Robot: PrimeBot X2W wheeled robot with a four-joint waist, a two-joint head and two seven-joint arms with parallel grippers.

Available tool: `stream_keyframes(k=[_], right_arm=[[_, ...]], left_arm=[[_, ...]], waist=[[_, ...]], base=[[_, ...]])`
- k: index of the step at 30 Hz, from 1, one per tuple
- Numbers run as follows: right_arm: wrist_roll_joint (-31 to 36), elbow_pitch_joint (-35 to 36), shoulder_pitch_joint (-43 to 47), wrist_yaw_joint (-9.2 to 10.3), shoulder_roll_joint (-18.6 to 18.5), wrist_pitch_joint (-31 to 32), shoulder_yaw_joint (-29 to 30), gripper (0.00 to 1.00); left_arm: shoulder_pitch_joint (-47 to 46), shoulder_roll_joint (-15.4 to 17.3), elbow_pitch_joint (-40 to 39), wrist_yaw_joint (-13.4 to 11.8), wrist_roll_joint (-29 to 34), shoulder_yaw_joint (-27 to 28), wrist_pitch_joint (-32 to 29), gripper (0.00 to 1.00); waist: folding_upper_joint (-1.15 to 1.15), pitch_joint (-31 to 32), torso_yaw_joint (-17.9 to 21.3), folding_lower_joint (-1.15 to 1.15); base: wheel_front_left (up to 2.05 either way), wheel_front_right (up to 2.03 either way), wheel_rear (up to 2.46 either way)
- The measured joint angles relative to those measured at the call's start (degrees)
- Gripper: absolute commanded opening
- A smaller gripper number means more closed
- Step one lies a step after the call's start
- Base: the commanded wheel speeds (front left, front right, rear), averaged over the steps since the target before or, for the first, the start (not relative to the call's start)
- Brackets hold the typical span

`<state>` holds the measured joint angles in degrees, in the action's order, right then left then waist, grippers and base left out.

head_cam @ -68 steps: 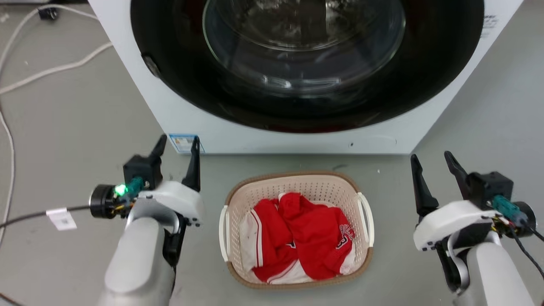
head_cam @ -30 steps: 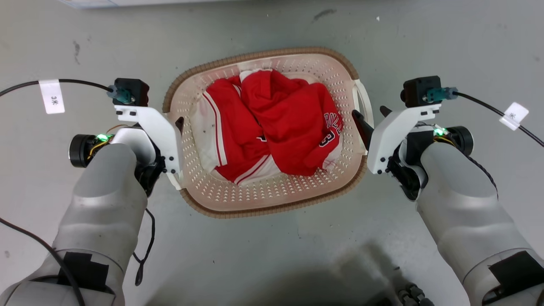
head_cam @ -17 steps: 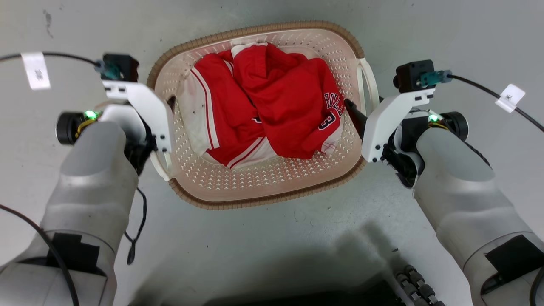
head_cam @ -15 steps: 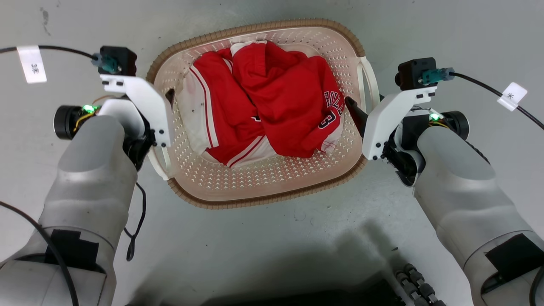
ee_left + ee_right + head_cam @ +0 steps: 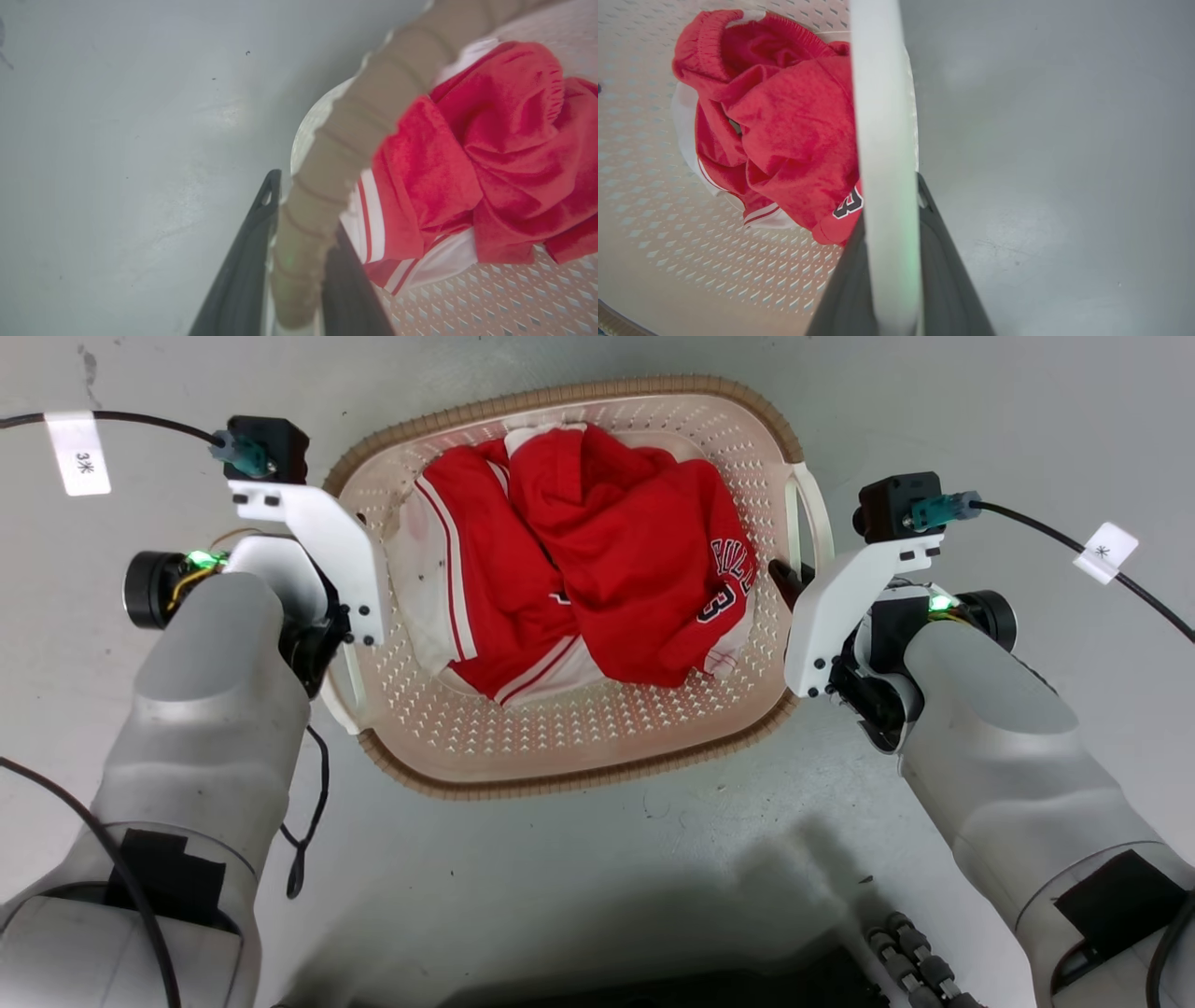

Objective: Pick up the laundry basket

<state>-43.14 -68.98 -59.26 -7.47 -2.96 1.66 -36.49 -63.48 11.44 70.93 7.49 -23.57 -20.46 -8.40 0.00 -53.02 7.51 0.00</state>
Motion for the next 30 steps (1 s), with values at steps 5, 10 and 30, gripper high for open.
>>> stream_keyframes(k=[5, 10, 30], right_arm=[[-2.1, -0.9, 0.0, 0.07, 0.0, 2.9, -1.8, 0.0], [-4.3, -1.6, 0.5, 0.07, -0.1, 7.1, -3.3, 0.0], [-10.1, -4.8, 5.7, 0.35, -0.9, 25.5, -5.7, 0.0]], left_arm=[[0.9, -0.7, 0.6, 0.0, -1.0, -1.6, -1.6, 0.0], [1.3, -1.1, 1.0, -0.1, -2.2, -3.3, -4.4, 0.0], [8.4, -3.7, 1.0, -0.4, -12.3, -8.9, -19.8, 0.0]], waist=[[0.0, 1.5, -0.3, 0.0], [0.0, 4.5, -0.7, 0.0], [0.0, 26.6, -3.3, 0.0]], base=[[0.0, 0.0, 0.0], [0.0, 0.0, 0.0], [0.0, 0.0, 0.0]])
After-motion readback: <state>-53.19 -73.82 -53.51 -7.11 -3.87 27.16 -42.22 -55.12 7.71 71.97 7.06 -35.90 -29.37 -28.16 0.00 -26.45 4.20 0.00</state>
